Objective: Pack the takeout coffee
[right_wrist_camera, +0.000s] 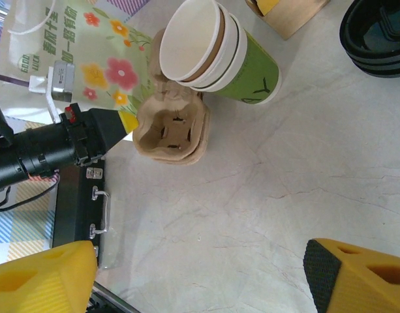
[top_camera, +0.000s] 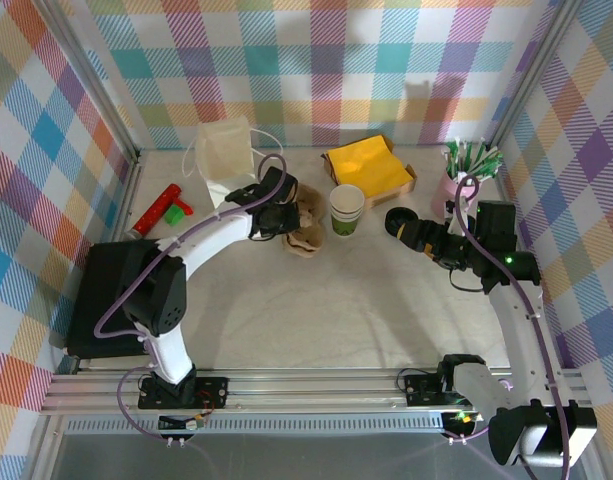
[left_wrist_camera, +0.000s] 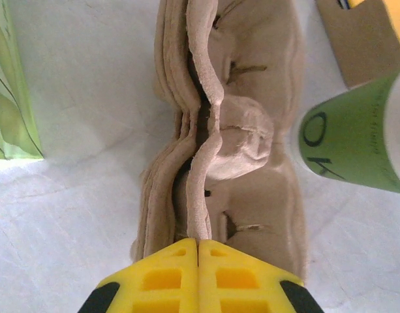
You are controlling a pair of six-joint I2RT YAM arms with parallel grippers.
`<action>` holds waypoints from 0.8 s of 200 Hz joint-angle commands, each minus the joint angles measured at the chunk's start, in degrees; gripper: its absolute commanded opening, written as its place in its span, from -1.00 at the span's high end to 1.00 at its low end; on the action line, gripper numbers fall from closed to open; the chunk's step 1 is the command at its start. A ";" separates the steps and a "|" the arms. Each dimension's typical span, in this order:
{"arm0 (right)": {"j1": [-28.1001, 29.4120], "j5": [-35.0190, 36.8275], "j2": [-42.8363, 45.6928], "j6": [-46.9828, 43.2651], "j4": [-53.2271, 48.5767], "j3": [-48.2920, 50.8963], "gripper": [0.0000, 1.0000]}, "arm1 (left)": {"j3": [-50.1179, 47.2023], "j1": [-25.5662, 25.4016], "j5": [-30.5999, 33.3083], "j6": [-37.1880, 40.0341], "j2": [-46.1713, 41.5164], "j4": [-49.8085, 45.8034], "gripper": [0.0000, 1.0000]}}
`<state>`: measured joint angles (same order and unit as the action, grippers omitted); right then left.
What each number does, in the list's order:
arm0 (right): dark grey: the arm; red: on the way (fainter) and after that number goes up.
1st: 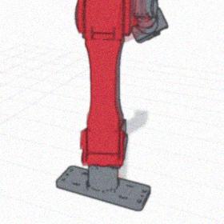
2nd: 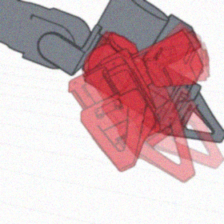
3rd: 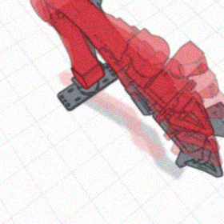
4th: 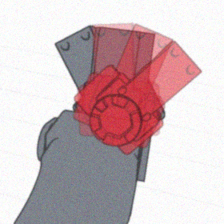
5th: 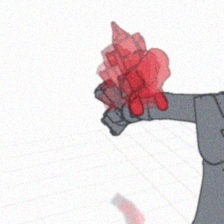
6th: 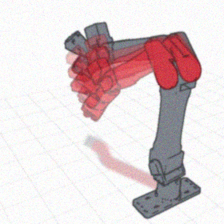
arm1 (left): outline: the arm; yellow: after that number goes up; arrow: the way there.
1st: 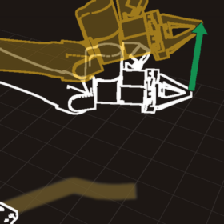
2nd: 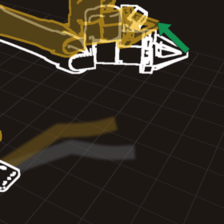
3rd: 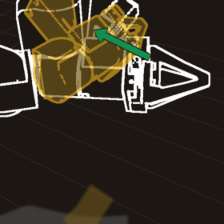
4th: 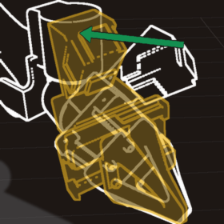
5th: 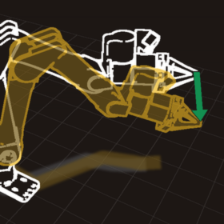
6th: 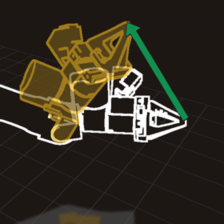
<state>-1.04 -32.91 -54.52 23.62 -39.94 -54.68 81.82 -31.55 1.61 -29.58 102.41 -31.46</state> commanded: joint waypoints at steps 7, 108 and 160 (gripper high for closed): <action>0.66 -2.10 1.21 2.28 0.11 -0.88 -0.67 | -1.29 0.53 -3.14 -2.95 -4.72 -1.53 1.00; 6.71 0.79 1.27 6.68 2.09 -1.52 -0.66 | -4.12 1.76 -8.54 -5.74 -12.97 -2.64 1.00; 17.36 5.62 -0.01 10.64 8.08 -0.75 -0.63 | -7.95 1.67 -12.24 -5.82 -22.86 -4.42 1.00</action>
<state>12.47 -29.93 -54.00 31.51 -37.12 -54.74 75.50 -30.17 -7.51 -35.03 84.95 -33.54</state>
